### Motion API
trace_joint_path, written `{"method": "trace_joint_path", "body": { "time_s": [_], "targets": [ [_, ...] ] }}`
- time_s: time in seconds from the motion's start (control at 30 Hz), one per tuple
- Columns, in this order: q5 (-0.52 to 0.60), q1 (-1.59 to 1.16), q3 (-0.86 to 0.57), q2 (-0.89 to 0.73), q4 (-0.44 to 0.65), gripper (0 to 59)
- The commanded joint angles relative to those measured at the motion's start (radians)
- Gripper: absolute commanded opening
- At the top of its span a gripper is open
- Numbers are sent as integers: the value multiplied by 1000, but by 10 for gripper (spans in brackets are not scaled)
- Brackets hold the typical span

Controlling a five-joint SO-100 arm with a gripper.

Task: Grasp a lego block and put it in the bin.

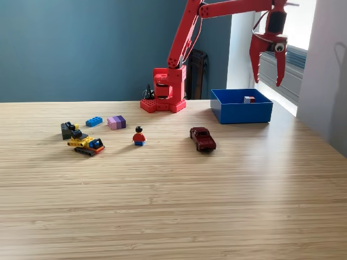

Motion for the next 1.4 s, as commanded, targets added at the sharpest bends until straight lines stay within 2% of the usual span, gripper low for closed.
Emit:
{"method": "trace_joint_path", "body": {
  "time_s": [0.03,1.4],
  "targets": [
    [17,29,-173,38,48,185],
    [8,54,-126,35,46,189]
  ]
}}
